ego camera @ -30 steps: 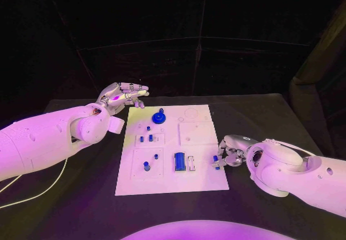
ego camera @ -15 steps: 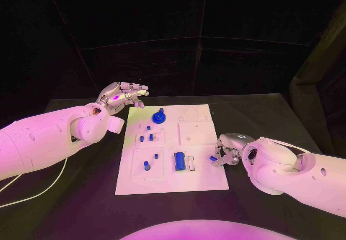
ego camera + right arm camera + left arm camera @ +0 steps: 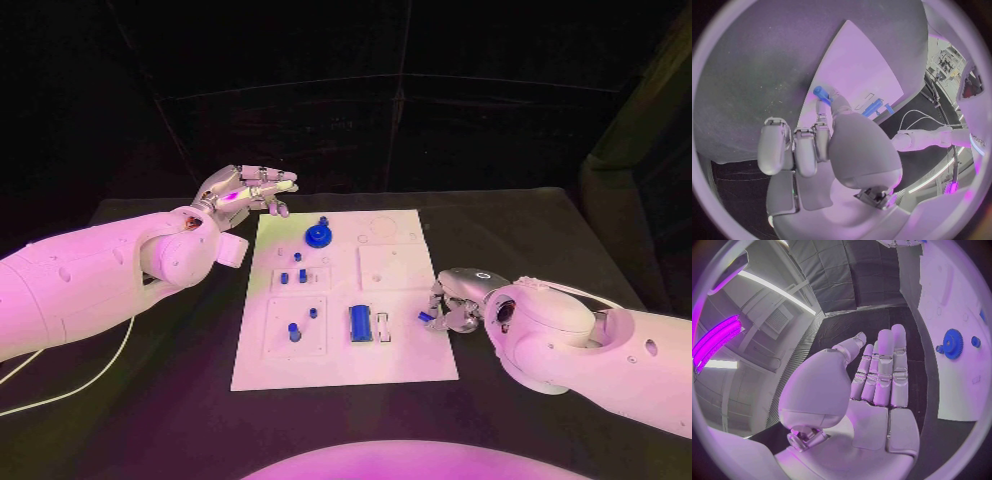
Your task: Assemble the parts on the task board
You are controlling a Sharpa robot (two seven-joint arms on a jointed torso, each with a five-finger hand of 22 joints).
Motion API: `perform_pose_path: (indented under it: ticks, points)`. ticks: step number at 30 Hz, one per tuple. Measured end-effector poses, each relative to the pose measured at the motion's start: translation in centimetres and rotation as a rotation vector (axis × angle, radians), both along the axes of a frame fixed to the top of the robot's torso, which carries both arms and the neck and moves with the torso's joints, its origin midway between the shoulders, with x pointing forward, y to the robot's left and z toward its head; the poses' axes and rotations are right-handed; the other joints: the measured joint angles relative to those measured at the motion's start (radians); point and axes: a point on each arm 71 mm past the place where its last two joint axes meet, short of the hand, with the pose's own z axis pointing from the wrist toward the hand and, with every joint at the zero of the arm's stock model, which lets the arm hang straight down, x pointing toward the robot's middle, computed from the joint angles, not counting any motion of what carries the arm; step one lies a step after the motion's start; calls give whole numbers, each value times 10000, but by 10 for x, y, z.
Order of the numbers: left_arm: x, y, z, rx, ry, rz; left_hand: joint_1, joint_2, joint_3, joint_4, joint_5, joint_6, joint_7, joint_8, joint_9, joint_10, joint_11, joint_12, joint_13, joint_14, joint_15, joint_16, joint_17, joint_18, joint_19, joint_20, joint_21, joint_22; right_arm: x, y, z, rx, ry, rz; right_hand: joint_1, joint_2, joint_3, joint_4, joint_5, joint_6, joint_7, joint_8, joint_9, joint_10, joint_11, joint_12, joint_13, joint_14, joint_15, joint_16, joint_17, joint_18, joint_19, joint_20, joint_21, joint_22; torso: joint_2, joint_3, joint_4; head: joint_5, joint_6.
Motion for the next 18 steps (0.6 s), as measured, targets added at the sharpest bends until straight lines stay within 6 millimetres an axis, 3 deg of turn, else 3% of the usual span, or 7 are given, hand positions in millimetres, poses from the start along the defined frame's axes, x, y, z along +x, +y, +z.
perform_pose_path:
  ticks: [7, 12, 18]
  points:
    - [0, 0, 0, 0, 6, -6, 0, 0, 0, 0, 0, 0, 0, 0, 0, 0, 0, 0, 0, 0, 0, 0, 0, 0, 0, 0, 0, 1, -8, 1, 0, 814, 339, -452, -146, 40, 529, 230, 307, 160, 51, -337, -42, -1, 1, 0, 227, -35, 35, 0, 0, 0, 0, 0, 0, 24, 1, -4, 0, 3, 7]
    - [0, 0, 0, 0, 11, -12, 0, 0, 0, 0, 0, 0, 0, 0, 0, 0, 0, 0, 0, 0, 0, 0, 1, 0, 0, 0, 0, 1, -12, 4, 3, 1383, 357, -709, -614, -248, 687, 471, 103, 165, 52, -516, -108, 1, 71, -12, -446, -34, 34, 0, -1, -1, 23, 23, 0, 23, 3, -7, 7, 3, -10]
    - [0, 0, 0, 1, 15, -13, 0, 0, 0, 0, 0, 0, 0, -1, 0, 0, 0, 0, 0, 0, 0, 0, 1, 0, 0, 0, 0, -8, -13, 12, 5, 1890, 393, -847, -691, -328, 799, 502, 103, 200, 87, -567, -128, 1, 70, -12, -806, 0, 67, 0, -1, -1, 37, 38, 0, 36, 9, -7, 12, 54, -42]
